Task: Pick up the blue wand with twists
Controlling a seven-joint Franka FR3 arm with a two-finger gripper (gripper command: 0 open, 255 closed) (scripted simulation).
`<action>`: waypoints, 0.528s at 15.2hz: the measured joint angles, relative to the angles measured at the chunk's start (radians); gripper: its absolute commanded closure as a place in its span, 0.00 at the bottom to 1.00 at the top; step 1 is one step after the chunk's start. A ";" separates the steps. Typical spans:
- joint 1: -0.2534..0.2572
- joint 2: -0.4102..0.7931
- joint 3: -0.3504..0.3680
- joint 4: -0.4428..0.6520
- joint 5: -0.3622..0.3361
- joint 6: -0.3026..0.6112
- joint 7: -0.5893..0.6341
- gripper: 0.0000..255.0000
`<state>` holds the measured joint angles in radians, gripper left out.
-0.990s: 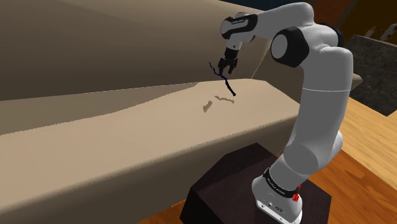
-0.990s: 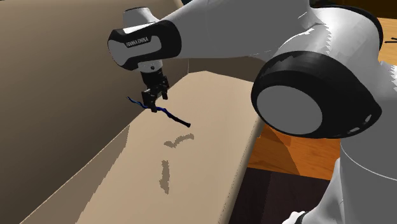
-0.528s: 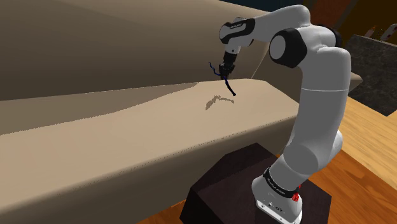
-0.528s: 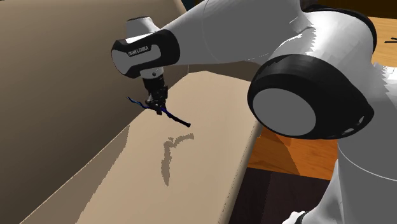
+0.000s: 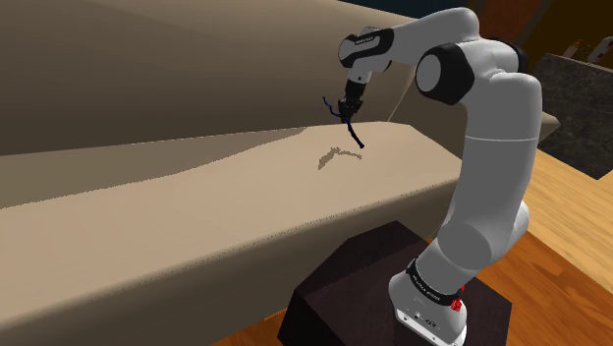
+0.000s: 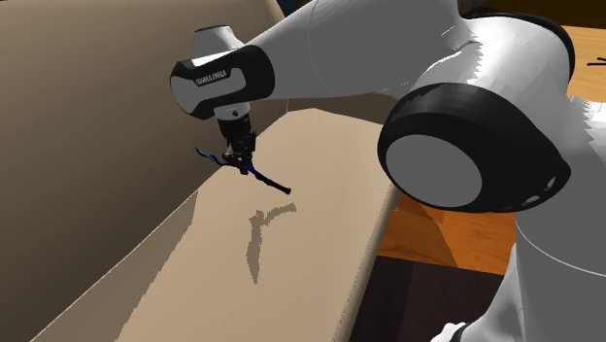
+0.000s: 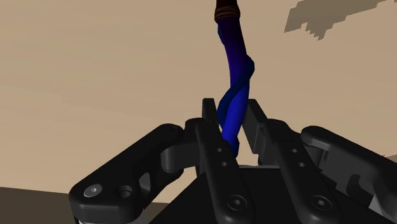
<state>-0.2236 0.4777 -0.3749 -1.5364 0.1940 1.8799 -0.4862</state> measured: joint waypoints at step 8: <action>-0.004 -0.019 -0.008 0.062 -0.012 -0.085 0.007 1.00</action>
<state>-0.2278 0.4582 -0.3825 -1.4746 0.1823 1.7947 -0.4789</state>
